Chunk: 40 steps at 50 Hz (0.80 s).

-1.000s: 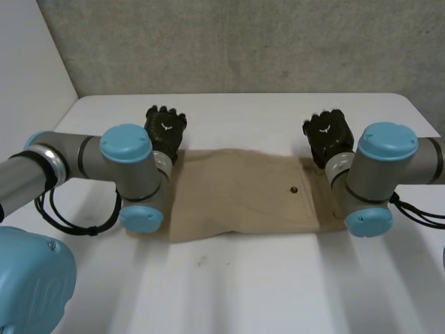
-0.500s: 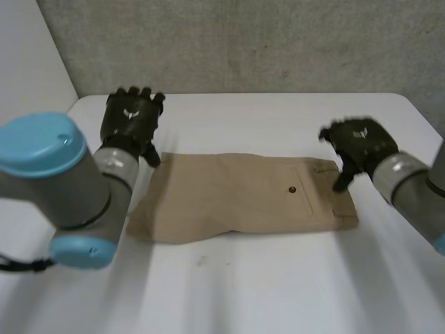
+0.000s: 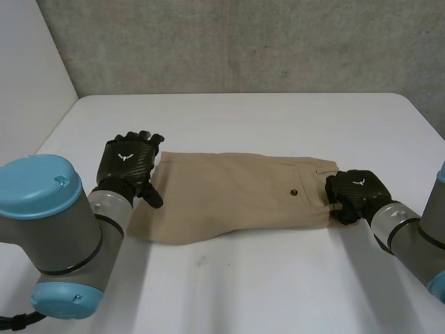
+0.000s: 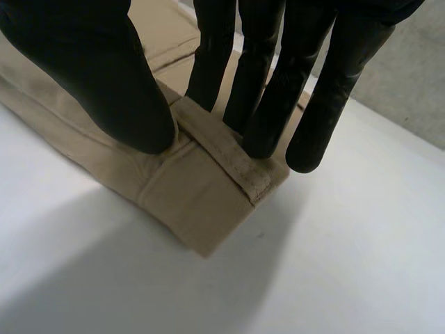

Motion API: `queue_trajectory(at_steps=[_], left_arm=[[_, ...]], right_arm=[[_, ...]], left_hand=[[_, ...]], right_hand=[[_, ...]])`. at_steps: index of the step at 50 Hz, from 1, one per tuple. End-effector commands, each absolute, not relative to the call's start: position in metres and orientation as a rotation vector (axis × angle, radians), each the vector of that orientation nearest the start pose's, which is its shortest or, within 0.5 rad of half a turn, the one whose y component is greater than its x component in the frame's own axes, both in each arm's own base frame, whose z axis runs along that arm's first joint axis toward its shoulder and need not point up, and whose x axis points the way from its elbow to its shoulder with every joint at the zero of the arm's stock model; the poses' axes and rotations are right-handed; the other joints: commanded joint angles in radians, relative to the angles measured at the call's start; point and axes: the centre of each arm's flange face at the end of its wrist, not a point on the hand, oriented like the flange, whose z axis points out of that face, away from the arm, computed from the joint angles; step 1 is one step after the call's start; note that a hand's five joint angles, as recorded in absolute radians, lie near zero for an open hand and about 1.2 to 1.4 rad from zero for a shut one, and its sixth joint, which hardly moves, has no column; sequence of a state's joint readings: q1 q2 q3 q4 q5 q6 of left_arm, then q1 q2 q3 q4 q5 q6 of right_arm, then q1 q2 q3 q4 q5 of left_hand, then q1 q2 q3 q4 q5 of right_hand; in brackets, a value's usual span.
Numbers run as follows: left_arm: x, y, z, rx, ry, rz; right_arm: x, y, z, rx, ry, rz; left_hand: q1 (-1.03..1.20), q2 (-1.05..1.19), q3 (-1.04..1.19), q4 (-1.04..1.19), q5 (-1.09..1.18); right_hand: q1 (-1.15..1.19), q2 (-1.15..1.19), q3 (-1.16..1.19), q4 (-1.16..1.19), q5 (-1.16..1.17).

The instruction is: Fold the shorts.

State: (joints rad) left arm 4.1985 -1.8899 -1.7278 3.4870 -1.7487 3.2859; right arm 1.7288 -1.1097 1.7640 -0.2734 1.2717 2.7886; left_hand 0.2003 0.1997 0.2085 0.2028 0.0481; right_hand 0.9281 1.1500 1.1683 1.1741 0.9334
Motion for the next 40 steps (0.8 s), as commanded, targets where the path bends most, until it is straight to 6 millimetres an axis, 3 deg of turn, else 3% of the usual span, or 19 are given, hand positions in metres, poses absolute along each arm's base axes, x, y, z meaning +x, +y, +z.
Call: queue_trajectory(at_steps=[1,9,13,17,20,21,23,24,27,28,31,32,33,36,39,40], left_arm=[[-0.269,-0.243,0.189,0.608,2.37,-2.141],[-0.266,-0.246,0.191,0.592,2.364,-2.14],[-0.264,-0.246,0.193,0.582,2.359,-2.143],[-0.261,-0.249,0.194,0.568,2.353,-2.146],[-0.262,-0.25,0.195,0.565,2.35,-2.149],[-0.262,-0.249,0.195,0.567,2.35,-2.15],[-0.262,-0.249,0.195,0.568,2.351,-2.148],[-0.261,-0.249,0.195,0.568,2.351,-2.148],[-0.261,-0.249,0.196,0.565,2.35,-2.149],[-0.261,-0.248,0.198,0.562,2.343,-2.159],[-0.261,-0.248,0.201,0.56,2.338,-2.167],[-0.26,-0.248,0.202,0.557,2.335,-2.17],[-0.26,-0.248,0.203,0.556,2.334,-2.172],[-0.258,-0.249,0.206,0.542,2.324,-2.181],[-0.258,-0.25,0.208,0.54,2.318,-2.186],[-0.257,-0.25,0.209,0.542,2.317,-2.185]], right_arm=[[0.202,-0.307,0.134,-0.881,2.315,-1.761],[0.166,-0.318,0.153,-0.829,2.453,-1.799],[0.134,-0.325,0.172,-0.852,2.556,-1.838],[0.13,-0.333,0.188,-0.944,2.541,-1.912],[0.155,-0.329,0.208,-1.037,2.416,-1.994],[0.18,-0.321,0.222,-1.105,2.298,-2.043],[0.2,-0.315,0.232,-1.157,2.209,-2.067],[0.22,-0.306,0.24,-1.207,2.117,-2.082],[0.248,-0.29,0.248,-1.27,1.99,-2.088],[0.268,-0.277,0.251,-1.316,1.904,-2.077],[0.305,-0.25,0.245,-1.408,1.761,-2.01],[0.33,-0.225,0.235,-1.475,1.664,-1.934],[0.341,-0.212,0.229,-1.506,1.622,-1.891],[0.368,-0.169,0.207,-1.607,1.507,-1.731],[0.375,-0.153,0.188,-1.653,1.49,-1.636],[0.376,-0.149,0.18,-1.665,1.492,-1.6]], left_hand=[[-0.026,-0.025,-0.034,-0.028,-0.048],[-0.026,-0.025,-0.034,-0.028,-0.048],[-0.026,-0.025,-0.034,-0.028,-0.048],[-0.026,-0.025,-0.034,-0.028,-0.048],[-0.026,-0.025,-0.034,-0.028,-0.048],[-0.026,-0.025,-0.034,-0.028,-0.048],[-0.026,-0.025,-0.034,-0.028,-0.048],[-0.026,-0.025,-0.034,-0.028,-0.048],[-0.026,-0.025,-0.034,-0.028,-0.048],[-0.026,-0.025,-0.034,-0.028,-0.048],[-0.026,-0.025,-0.034,-0.028,-0.048],[-0.026,-0.025,-0.034,-0.028,-0.048],[-0.026,-0.025,-0.034,-0.028,-0.048],[-0.026,-0.025,-0.034,-0.028,-0.048],[-0.026,-0.025,-0.034,-0.028,-0.048],[-0.026,-0.025,-0.034,-0.028,-0.048]], right_hand=[[0.468,0.246,0.228,0.222,0.288],[0.468,0.246,0.228,0.222,0.288],[0.468,0.246,0.228,0.222,0.288],[0.468,0.246,0.228,0.222,0.288],[0.468,0.246,0.228,0.222,0.288],[0.468,0.246,0.228,0.222,0.288],[0.468,0.246,0.228,0.222,0.288],[0.468,0.246,0.228,0.222,0.288],[0.468,0.246,0.228,0.222,0.288],[0.468,0.246,0.228,0.222,0.288],[0.468,0.246,0.228,0.222,0.288],[0.468,0.246,0.228,0.222,0.288],[0.468,0.246,0.228,0.222,0.288],[0.468,0.246,0.228,0.222,0.288],[0.468,0.246,0.228,0.222,0.288],[0.24,0.018,-0.001,-0.006,0.06]])
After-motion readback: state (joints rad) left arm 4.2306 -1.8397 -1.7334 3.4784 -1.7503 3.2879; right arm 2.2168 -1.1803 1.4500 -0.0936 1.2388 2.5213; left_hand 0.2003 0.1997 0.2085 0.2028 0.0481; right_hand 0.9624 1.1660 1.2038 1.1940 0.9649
